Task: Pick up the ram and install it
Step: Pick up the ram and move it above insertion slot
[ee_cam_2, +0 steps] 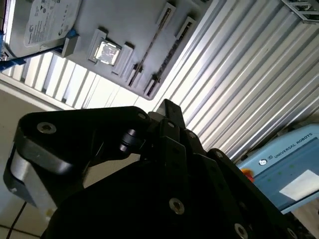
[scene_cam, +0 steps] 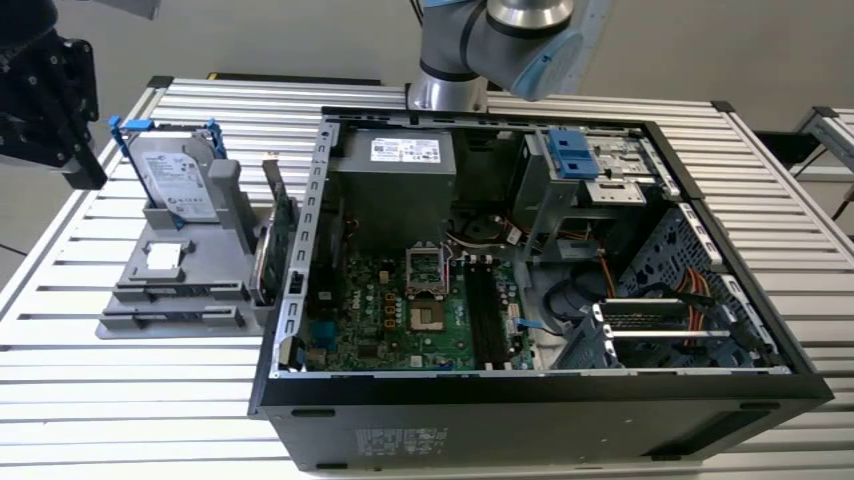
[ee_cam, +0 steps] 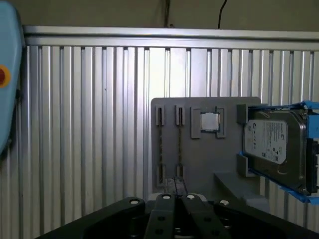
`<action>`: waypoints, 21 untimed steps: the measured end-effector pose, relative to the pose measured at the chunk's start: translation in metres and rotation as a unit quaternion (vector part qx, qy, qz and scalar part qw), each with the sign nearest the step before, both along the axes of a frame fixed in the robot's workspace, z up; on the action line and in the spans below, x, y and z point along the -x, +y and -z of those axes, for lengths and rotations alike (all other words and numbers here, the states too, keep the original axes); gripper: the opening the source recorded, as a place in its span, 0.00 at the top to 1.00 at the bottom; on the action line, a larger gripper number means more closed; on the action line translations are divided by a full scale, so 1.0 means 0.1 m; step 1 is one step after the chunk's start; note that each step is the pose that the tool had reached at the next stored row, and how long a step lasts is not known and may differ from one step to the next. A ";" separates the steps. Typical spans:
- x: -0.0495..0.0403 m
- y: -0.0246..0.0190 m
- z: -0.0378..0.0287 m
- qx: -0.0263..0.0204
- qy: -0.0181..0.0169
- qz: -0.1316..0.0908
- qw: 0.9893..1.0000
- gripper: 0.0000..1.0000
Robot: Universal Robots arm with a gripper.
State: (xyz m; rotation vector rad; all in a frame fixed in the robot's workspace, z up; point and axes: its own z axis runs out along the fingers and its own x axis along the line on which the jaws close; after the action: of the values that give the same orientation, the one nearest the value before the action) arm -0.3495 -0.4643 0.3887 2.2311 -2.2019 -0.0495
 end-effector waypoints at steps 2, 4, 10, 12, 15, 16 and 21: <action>0.000 0.000 0.002 0.000 0.000 -0.009 1.000 1.00; 0.000 0.000 0.003 0.000 0.000 -0.019 1.000 1.00; 0.000 0.000 0.007 0.000 0.000 -0.035 0.999 1.00; 0.000 0.000 0.008 0.000 0.000 -0.039 0.999 1.00; 0.000 0.000 0.008 0.000 0.000 -0.040 0.999 1.00; 0.000 0.000 0.008 0.000 0.000 -0.040 0.999 1.00; 0.000 0.000 0.008 0.000 0.000 -0.040 0.999 1.00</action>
State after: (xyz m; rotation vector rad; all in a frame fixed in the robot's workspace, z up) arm -0.3495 -0.4643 0.3879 2.3172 -2.1091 -0.0490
